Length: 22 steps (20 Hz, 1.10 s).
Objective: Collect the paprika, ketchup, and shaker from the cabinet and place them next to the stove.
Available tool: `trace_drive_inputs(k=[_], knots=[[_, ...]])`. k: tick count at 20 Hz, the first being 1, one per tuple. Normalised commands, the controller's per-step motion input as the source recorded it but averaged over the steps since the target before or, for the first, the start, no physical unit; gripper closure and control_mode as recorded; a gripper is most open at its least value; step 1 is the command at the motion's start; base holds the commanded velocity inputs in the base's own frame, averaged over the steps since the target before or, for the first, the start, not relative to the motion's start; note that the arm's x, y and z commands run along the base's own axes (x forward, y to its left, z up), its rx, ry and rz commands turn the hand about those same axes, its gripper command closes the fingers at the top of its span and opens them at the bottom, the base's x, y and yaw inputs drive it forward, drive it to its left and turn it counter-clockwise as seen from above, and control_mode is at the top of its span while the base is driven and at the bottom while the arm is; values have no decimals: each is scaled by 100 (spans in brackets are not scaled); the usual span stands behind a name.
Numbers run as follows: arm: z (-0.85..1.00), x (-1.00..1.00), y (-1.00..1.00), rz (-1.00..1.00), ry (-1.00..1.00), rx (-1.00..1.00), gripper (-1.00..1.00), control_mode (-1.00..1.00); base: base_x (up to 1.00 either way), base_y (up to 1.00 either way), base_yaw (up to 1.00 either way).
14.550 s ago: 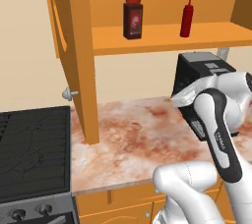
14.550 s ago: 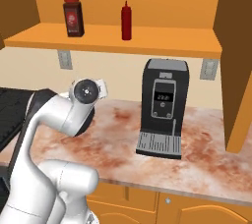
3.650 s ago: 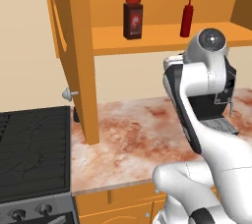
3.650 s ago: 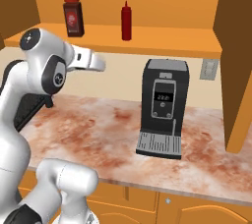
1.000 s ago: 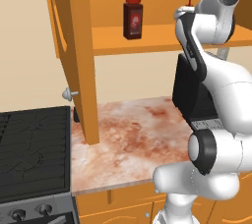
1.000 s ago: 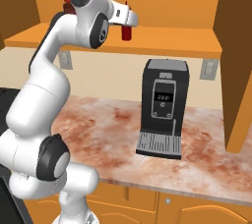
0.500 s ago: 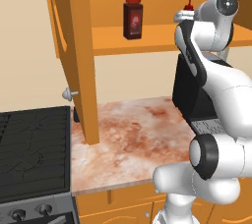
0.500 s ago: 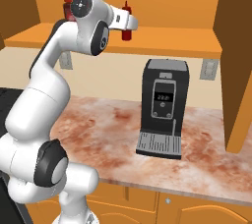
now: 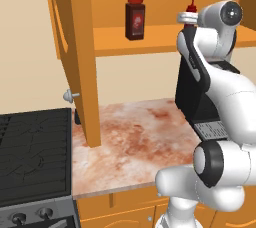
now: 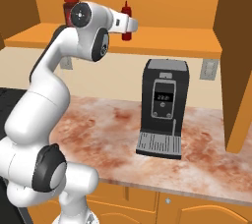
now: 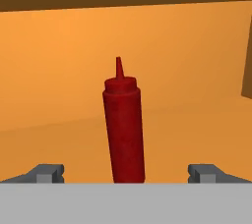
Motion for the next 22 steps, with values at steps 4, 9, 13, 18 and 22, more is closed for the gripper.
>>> trace_drive_inputs(k=[4, 9, 13, 18, 22], knots=[[0, -6, 0, 0, -11, 0, -100, -100, 0, 0, 0], [0, -2, 0, 0, -8, 0, -100, -100, 0, 0, 0], [0, -4, 0, 0, -6, 0, -100, -100, 0, 0, 0], [0, -3, 0, 0, -6, 0, -100, -100, 0, 0, 0], [0, 0, 0, 0, 0, 0, -100, -100, 0, 0, 0]])
